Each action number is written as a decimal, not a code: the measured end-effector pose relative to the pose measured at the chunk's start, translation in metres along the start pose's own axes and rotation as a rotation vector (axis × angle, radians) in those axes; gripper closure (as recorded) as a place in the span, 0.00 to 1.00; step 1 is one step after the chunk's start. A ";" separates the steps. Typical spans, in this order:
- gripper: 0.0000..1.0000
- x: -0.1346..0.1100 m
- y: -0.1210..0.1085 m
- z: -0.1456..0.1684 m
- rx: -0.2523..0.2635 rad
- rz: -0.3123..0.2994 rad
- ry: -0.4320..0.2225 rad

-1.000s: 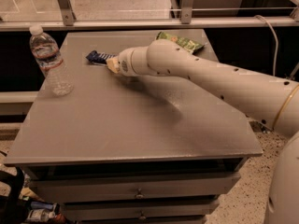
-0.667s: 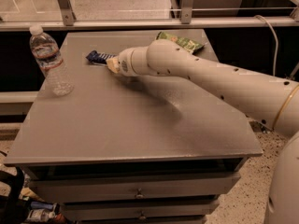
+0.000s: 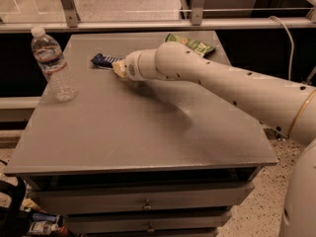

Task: Pick rxbar blueberry

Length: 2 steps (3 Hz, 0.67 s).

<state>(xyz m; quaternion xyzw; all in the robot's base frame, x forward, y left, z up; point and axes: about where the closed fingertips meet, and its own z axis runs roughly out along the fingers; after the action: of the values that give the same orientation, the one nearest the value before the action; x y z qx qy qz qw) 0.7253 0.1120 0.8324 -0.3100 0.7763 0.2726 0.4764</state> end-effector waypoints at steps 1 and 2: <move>1.00 0.000 0.000 0.000 0.000 0.000 0.000; 1.00 -0.028 0.013 -0.019 0.040 -0.077 -0.019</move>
Offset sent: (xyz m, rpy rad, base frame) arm -0.0386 0.0018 0.1307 -0.1640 -0.2846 -0.0370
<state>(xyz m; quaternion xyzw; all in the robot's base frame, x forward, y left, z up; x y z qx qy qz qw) 0.7148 0.1135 0.8668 -0.3275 0.7646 0.2412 0.4999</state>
